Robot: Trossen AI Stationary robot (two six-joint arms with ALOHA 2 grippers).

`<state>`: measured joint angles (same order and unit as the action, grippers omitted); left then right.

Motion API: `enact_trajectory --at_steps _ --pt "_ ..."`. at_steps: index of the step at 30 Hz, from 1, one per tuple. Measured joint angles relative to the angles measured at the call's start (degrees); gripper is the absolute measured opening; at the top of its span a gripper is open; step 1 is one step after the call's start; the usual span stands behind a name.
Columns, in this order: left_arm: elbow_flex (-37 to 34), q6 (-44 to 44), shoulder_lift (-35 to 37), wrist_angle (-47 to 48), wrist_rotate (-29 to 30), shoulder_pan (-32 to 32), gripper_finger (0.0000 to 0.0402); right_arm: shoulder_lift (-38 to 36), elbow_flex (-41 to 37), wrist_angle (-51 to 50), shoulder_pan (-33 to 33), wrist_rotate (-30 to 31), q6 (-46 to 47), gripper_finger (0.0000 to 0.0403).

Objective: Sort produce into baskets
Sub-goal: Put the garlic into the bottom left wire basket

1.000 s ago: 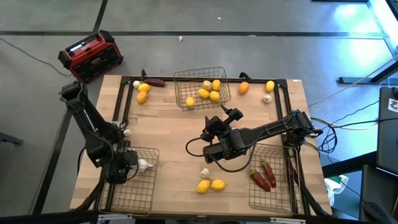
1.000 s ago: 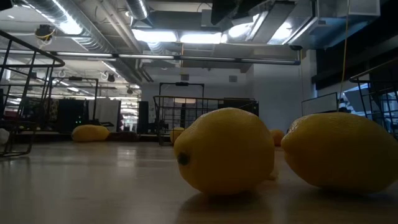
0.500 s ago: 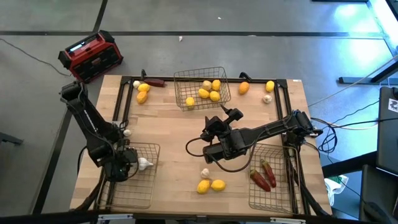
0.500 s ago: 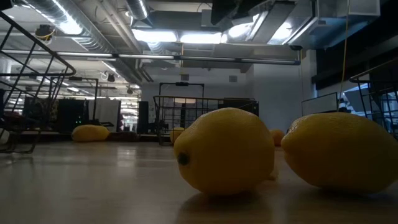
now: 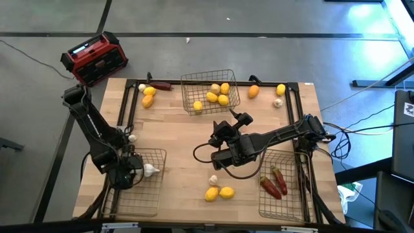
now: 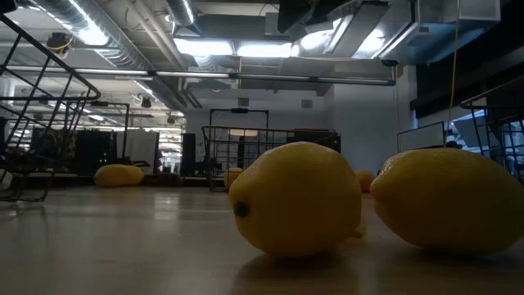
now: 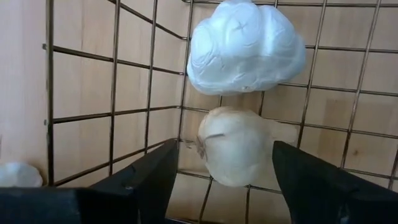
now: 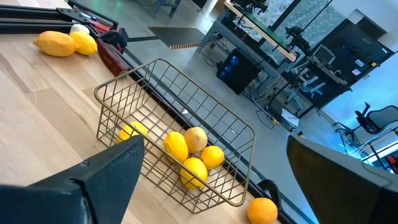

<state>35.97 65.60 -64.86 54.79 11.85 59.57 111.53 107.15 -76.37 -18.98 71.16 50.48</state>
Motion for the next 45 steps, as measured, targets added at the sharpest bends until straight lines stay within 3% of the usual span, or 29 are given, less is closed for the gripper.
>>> enact_trajectory --at_steps 14,22,31,45 --pt "4.3 -0.8 0.0 -0.5 -1.3 0.0 0.0241 0.0 0.0 0.1 0.0 0.0 0.0 0.039" --pt "11.6 -3.3 2.5 4.4 -1.1 -1.5 0.024 0.0 0.0 0.1 0.0 0.0 0.0 0.039" --pt "19.0 -9.0 7.2 17.1 4.4 -7.9 0.024 0.0 0.0 0.0 0.0 0.0 0.0 0.039" --pt "20.0 -10.7 16.1 33.5 14.2 -23.5 0.024 0.0 0.0 0.0 0.7 -0.1 0.0 0.039"
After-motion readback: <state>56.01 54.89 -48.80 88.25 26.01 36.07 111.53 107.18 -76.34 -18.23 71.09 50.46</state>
